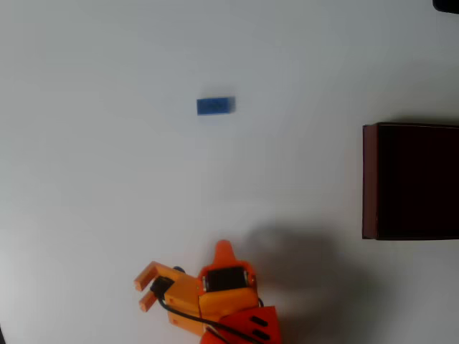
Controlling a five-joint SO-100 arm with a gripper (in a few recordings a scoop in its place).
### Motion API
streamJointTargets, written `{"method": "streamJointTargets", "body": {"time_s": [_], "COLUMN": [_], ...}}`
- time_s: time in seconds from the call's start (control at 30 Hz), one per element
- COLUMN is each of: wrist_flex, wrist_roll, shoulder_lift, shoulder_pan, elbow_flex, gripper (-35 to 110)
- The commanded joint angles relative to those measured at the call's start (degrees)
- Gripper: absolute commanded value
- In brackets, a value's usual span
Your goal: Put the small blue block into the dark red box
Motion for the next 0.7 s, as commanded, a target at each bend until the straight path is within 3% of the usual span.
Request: {"method": "streamJointTargets", "body": {"time_s": [0.0, 0.53, 0.67], "wrist_flex": [0.18, 0.18, 0.00], "wrist_roll": [-0.18, 0.00, 1.76], "shoulder_lift": [0.79, 0.79, 0.79], "shoulder_pan": [-0.53, -0.26, -0.18], "elbow_flex": [0.35, 0.35, 0.35], "gripper": [0, 0, 6]}}
